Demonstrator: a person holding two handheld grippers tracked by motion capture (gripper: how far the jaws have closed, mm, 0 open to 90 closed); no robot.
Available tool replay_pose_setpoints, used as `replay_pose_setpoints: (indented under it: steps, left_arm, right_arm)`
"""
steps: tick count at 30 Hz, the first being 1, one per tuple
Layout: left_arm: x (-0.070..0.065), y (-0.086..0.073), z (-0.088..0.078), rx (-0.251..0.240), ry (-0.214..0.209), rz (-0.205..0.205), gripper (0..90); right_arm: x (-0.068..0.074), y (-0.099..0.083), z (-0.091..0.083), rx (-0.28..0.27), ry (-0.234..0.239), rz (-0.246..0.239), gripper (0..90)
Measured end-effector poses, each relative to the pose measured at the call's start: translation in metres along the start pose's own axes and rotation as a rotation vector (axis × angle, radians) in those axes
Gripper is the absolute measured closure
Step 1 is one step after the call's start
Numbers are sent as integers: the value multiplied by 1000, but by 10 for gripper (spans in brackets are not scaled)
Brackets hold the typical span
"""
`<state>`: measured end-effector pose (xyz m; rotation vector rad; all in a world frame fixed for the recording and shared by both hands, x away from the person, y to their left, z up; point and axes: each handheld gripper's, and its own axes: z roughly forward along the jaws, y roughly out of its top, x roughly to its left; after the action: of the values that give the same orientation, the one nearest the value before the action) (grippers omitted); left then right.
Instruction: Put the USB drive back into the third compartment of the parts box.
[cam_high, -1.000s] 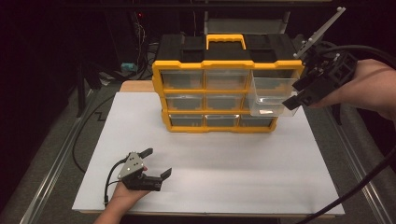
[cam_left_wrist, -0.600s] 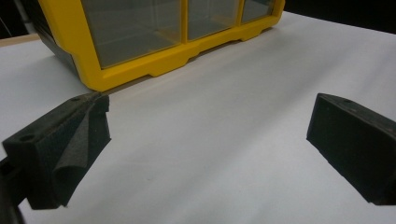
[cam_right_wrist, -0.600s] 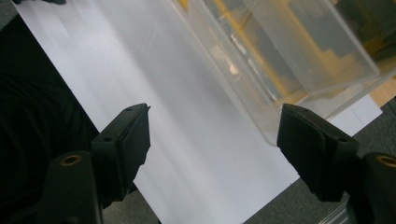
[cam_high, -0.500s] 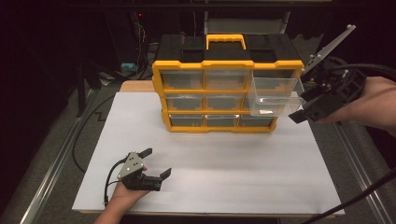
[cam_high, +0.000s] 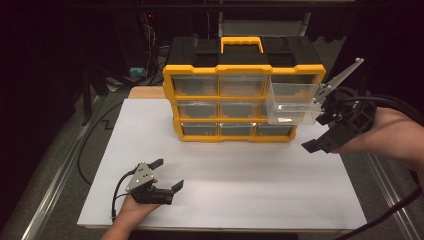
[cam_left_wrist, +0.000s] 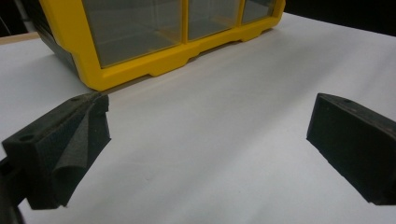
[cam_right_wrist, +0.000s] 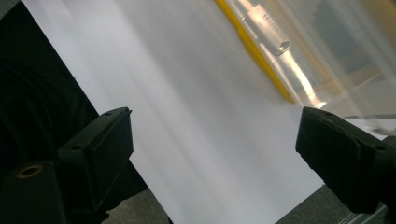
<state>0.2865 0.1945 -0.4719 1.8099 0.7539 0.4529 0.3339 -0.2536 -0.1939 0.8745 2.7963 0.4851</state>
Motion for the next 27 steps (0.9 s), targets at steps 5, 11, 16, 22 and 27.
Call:
replay_pose_setpoints:
  steps: [5, 11, 16, 22, 27]
  left_arm:
    - [1, 0, 0, -8, 3, -7, 4]
    - [1, 0, -2, -11, 5, -10, 4]
    - [1, 0, -3, -9, 4, -2, 3]
    - [1, 0, -3, -7, 4, -5, 3]
    - [2, 0, -3, -7, 6, -9, 3]
  right_arm:
    - [4, -2, 14, 23, 5, 0, 67]
    - [7, -5, 50, 39, -7, 14, 0]
    - [8, -9, 73, 44, -5, 15, 0]
    - [10, -15, 113, 49, -28, 16, 0]
    - [10, -18, 136, 54, -36, 17, 0]
